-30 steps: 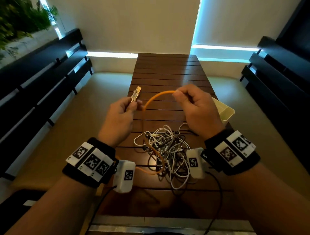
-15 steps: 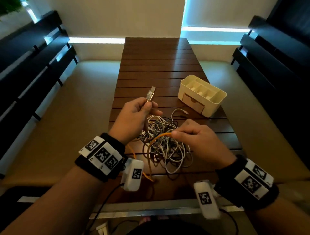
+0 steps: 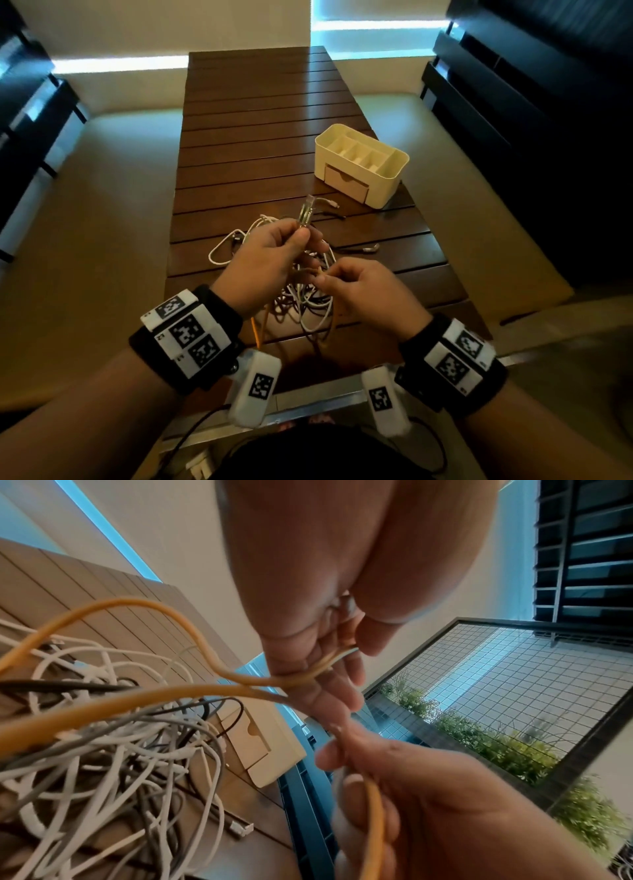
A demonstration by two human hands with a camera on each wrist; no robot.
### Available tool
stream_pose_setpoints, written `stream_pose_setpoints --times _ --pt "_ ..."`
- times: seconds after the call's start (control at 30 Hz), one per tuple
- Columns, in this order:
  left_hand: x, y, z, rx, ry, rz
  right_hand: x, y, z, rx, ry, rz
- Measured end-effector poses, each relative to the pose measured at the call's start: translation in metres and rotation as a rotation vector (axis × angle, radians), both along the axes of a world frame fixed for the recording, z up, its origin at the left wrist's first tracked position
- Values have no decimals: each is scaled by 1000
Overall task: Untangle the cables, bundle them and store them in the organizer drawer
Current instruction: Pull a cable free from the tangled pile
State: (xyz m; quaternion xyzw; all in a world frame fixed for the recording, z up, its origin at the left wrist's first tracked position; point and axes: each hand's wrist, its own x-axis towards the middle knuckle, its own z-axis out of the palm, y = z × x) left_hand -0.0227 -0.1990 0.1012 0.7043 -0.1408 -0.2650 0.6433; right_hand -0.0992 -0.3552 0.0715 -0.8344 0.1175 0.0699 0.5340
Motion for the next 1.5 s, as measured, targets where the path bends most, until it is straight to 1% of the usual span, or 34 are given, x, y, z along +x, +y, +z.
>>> stream_pose_setpoints --times 0.07,0.1,0.17,0.23,0.27,0.3,0.37,0.4,0.43,0.5,0.6,0.63,0.7,0.8,0.87,0.9,0.97,1.0,1.03,1.07,1.13,1.2,1.23,1.33,1.37,1.4,1.43,1.5 --pt "4 1 5 -19 4 20 -2 1 -3 58 45 22" --pt "6 2 8 -37 10 25 -5 1 -3 71 101 88" --pt "7 3 14 -82 33 35 -13 -1 -1 56 310 325" --pt "9 6 20 -131 73 40 -20 -1 1 -55 542 573" --pt "9 7 23 -156 95 40 -21 -2 2 -159 605 650" --pt "9 8 25 -180 114 40 -19 -3 3 -275 625 683" --pt "10 12 29 -223 140 44 -10 -7 5 -491 548 636" --pt "10 14 30 -240 146 46 -5 -9 7 -529 471 567" --pt "10 15 32 -256 151 46 -1 -10 10 -490 389 480" --pt "12 19 34 -277 156 49 7 -6 14 -274 233 352" --pt "14 26 35 -292 162 60 16 16 20 25 62 303" --pt "15 28 35 -301 171 66 20 24 20 76 30 298" --pt "15 31 36 -325 188 81 26 39 20 97 -9 312" --pt "17 37 39 -342 175 102 34 53 20 25 3 373" --pt "20 43 39 -337 149 124 35 57 18 -21 17 453" --pt "22 47 38 -327 139 141 35 57 15 22 33 515" --pt "25 57 35 -294 117 176 32 56 11 227 146 609" --pt "26 62 32 -268 102 190 30 55 11 353 225 627" --pt "28 68 31 -241 86 203 28 55 13 440 288 634" --pt "29 74 29 -217 71 216 28 55 14 467 320 624" --pt "31 83 28 -185 63 240 29 57 14 422 315 611" --pt "32 88 29 -182 67 252 31 59 14 329 285 613" --pt "32 88 29 -185 68 257 33 60 12 242 257 636" --pt "33 87 30 -197 69 265 34 60 1 -120 197 755" --pt "34 86 30 -199 68 266 34 62 -1 -170 211 755" --pt "34 85 29 -198 67 270 33 63 -3 -156 236 737" --pt "34 85 28 -198 67 277 32 64 -4 -55 285 705" --pt "35 84 27 -201 73 294 28 67 -3 233 403 645"
